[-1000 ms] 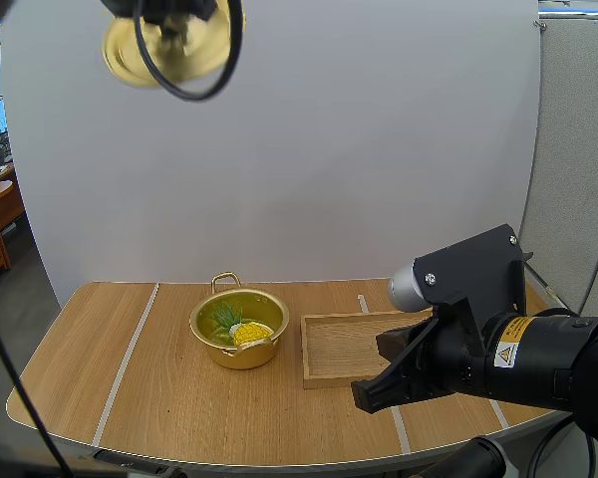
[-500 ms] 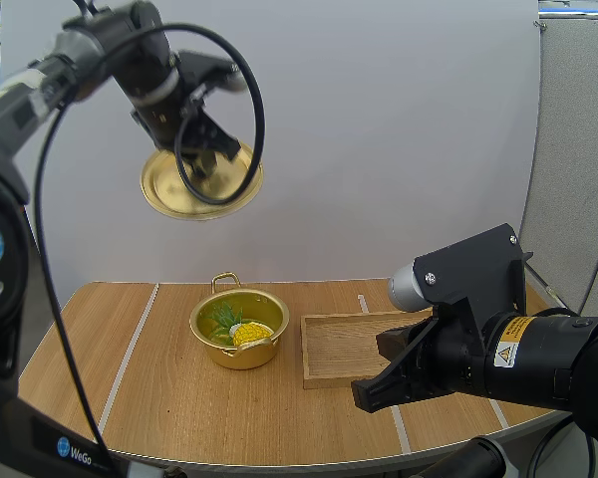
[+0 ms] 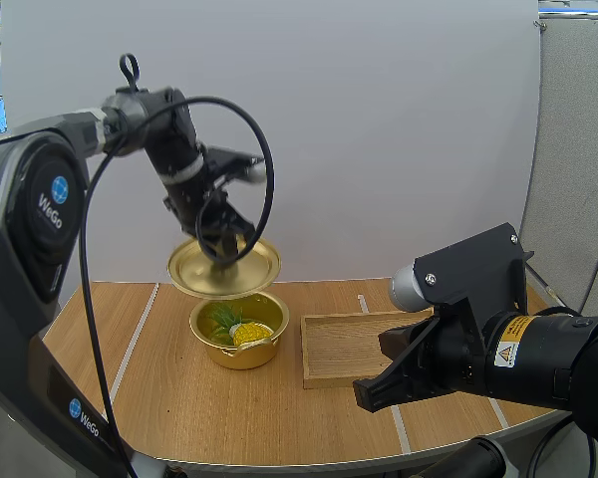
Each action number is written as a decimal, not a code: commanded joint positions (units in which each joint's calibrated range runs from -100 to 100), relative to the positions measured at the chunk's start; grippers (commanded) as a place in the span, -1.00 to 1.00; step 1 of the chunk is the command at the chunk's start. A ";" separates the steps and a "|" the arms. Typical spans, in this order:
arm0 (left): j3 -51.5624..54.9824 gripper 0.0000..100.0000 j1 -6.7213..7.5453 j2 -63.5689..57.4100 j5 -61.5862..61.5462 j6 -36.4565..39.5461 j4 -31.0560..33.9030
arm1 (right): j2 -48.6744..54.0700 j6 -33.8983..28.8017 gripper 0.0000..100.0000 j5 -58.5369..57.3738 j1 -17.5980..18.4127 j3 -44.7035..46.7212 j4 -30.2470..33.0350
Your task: Open the pot, put the pineapple inside, and close it
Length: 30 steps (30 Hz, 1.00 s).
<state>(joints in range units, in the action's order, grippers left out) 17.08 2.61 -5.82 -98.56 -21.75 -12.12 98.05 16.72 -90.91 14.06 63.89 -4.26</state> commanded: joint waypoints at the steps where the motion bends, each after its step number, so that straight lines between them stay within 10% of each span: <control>1: 3.99 -1.00 0.27 0.46 6.82 -2.12 -2.60 | 0.48 0.43 -1.00 1.10 -0.30 0.18 0.37; 30: 11.78 -1.00 0.27 8.33 27.02 -8.03 -6.88 | 0.48 0.43 -1.00 1.10 -0.30 0.18 0.37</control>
<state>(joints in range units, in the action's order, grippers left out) 28.67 2.61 0.60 -72.65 -29.72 -18.05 98.05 16.72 -90.91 14.06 63.89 -4.26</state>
